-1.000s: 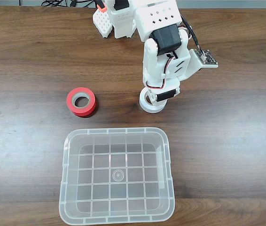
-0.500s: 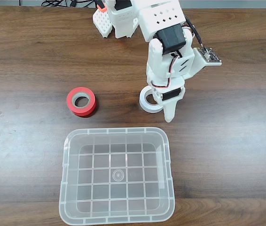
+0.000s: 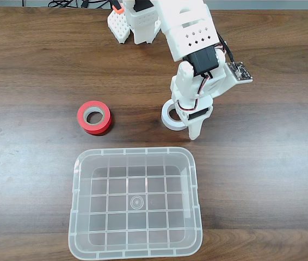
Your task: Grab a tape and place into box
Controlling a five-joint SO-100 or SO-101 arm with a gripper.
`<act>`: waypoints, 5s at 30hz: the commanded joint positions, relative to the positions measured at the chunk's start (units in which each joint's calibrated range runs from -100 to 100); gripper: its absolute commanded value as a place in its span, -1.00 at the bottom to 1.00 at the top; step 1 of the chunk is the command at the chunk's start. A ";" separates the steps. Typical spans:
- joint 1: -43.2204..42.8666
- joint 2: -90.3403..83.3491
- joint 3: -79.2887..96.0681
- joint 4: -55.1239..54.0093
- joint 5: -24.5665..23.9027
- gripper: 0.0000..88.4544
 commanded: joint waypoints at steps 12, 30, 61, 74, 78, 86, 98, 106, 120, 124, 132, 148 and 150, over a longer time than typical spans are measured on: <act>0.69 -1.95 -4.88 0.05 -0.25 -0.85; 5.88 -26.49 -4.97 9.64 4.02 -0.85; 16.49 16.71 -80.66 14.61 5.28 -0.85; 18.54 28.54 -83.38 13.32 5.18 -0.75; 19.86 30.15 -83.38 13.84 5.23 -0.53; 20.88 30.63 -83.29 13.84 5.60 -0.51; 20.73 29.75 -83.55 17.18 5.28 -0.52; 20.15 21.86 -84.34 27.45 5.02 -0.80; 20.00 -7.26 -75.58 36.44 4.60 -0.96; 18.54 -19.01 -60.95 36.44 4.44 -0.96; 18.54 -45.48 -26.08 35.84 4.28 -0.97; 15.25 -82.64 47.15 4.85 4.86 -0.97; 15.25 -87.31 53.55 3.39 4.39 -0.97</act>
